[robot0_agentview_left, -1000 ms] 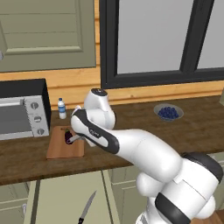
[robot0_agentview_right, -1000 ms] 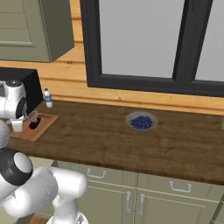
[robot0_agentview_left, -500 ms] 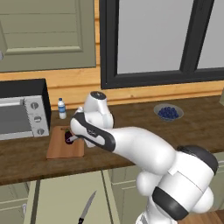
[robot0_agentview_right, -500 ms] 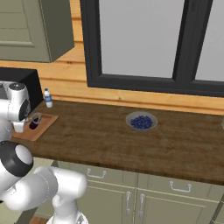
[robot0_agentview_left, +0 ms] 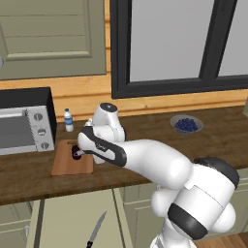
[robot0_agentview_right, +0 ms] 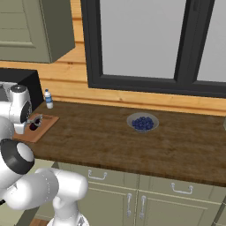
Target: Place the appropriate cutting tool for cutting the eggplant skin on the cutting board.
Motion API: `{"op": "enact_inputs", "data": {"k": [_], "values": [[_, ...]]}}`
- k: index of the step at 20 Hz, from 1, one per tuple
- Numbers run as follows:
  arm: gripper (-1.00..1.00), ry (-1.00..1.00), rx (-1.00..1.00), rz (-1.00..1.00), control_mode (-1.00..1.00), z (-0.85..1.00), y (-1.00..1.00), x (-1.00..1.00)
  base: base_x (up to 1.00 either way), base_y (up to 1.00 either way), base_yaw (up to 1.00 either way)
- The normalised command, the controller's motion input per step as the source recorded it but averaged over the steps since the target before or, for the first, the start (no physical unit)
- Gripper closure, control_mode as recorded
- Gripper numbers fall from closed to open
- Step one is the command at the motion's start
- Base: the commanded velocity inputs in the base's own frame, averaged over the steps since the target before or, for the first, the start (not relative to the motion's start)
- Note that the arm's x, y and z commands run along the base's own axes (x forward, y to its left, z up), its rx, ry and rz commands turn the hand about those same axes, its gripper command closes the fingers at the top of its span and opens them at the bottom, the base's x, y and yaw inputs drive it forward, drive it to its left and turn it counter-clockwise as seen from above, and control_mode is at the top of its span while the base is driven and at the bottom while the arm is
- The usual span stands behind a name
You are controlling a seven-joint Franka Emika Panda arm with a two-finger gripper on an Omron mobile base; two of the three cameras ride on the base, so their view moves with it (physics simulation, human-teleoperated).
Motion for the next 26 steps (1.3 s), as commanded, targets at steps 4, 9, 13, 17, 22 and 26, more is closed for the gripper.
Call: {"op": "enact_inputs", "data": {"k": [4,9,13,17,22,26], "values": [[1.0,0.0,0.0,-0.01,-1.0,-0.23,0.0,0.0,0.0,0.0,0.0],[1.0,0.0,0.0,-0.01,-1.0,-0.25,0.0,0.02,0.0,0.0,0.0],[1.0,0.0,0.0,0.0,-1.0,-0.26,0.01,0.09,0.0,0.0,0.0],[1.0,0.0,0.0,0.0,-1.0,-0.29,0.02,0.16,0.0,0.0,0.0],[1.0,0.0,0.0,0.0,-1.0,-0.29,0.11,0.14,0.0,0.0,0.0],[1.0,0.0,0.0,0.0,-1.0,-0.23,0.25,0.05,0.0,0.0,0.0]]}}
